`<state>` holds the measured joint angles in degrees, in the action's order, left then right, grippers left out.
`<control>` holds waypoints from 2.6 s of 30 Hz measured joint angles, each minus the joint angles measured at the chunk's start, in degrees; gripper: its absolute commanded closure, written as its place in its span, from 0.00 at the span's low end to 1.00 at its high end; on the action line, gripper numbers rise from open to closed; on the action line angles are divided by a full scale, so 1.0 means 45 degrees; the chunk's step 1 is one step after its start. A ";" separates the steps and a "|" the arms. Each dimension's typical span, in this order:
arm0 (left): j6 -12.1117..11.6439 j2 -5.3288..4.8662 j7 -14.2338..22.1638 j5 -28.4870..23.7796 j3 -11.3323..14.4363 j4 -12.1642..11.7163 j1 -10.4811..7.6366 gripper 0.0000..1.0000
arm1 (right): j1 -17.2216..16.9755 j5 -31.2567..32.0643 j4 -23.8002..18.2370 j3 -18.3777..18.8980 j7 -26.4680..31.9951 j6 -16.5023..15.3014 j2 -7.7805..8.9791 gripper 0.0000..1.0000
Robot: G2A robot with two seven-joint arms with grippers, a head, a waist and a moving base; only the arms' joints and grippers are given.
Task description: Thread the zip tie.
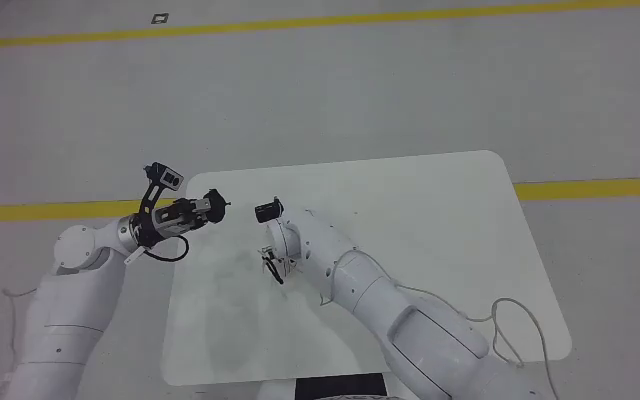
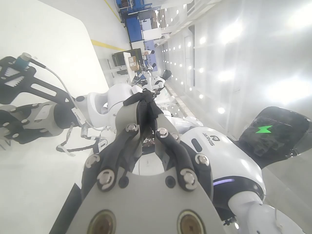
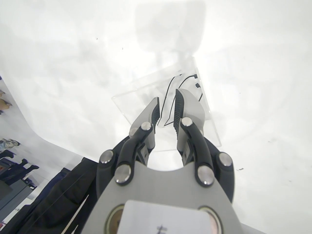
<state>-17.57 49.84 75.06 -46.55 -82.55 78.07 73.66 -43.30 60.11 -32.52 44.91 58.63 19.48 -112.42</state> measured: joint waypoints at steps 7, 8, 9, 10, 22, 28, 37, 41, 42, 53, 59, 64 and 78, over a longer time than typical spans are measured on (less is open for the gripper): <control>0.0000 0.0000 0.0000 0.0000 0.0000 0.0000 0.0000 1.00 | 0.0333 -0.0499 0.0722 -0.0357 -0.0398 0.0000 -0.0111 0.88; 0.0000 0.0000 0.0000 0.0000 0.0000 0.0000 0.0000 1.00 | 0.0372 -0.0552 0.0799 -0.0407 -0.0450 0.0000 -0.0124 0.88; 0.0000 0.0000 0.0000 0.0000 0.0000 0.0000 0.0000 1.00 | 0.0407 -0.0608 0.0879 -0.0456 -0.0501 0.0000 -0.0137 0.88; 0.0000 0.0000 0.0000 0.0000 0.0000 0.0000 0.0000 1.00 | 0.0451 -0.0694 0.0987 -0.0519 -0.0567 0.0000 -0.0153 0.88; 0.0000 0.0000 0.0000 0.0000 0.0000 0.0000 0.0000 1.00 | 0.0940 -0.1711 0.1924 -0.1235 -0.1068 0.0000 -0.0329 0.88; 0.0000 0.0000 0.0000 0.0000 0.0000 0.0000 0.0000 1.00 | 0.1176 -0.2172 0.2200 -0.1739 -0.1249 0.0000 -0.0435 0.82; 0.0000 0.0000 0.0000 0.0000 0.0000 0.0000 0.0000 1.00 | 0.1463 -0.2710 0.2525 -0.2542 -0.1333 0.0000 -0.0601 0.83; 0.0000 0.0000 0.0000 0.0000 0.0000 0.0000 0.0000 1.00 | 0.1395 -0.2515 0.2554 -0.2569 -0.1272 0.0000 -0.0630 0.84; 0.0000 0.0000 0.0000 0.0000 0.0000 0.0000 0.0000 1.00 | 0.1383 -0.2439 0.2554 -0.2578 -0.1247 0.0000 -0.0636 0.83; 0.0000 0.0000 0.0000 0.0000 0.0000 0.0000 0.0000 1.00 | 0.1314 -0.1902 0.2474 -0.2614 -0.1076 0.0000 -0.0660 1.00; 0.0000 0.0000 0.0000 0.0000 0.0000 0.0000 0.0000 1.00 | 0.1328 -0.1843 0.2356 -0.2601 -0.1068 0.0000 -0.0659 1.00; 0.0000 0.0000 0.0000 0.0000 0.0000 0.0000 0.0000 1.00 | 0.1377 -0.2343 0.1987 -0.2576 -0.1151 0.0000 -0.0600 1.00; 0.0000 0.0000 0.0000 0.0000 0.0000 0.0000 0.0000 1.00 | 0.1488 -0.3214 0.0543 -0.1714 -0.1342 0.0000 -0.0269 1.00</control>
<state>-17.57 49.84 75.06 -46.55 -82.55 78.07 73.66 -36.60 45.65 -30.07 37.20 52.59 19.48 -113.63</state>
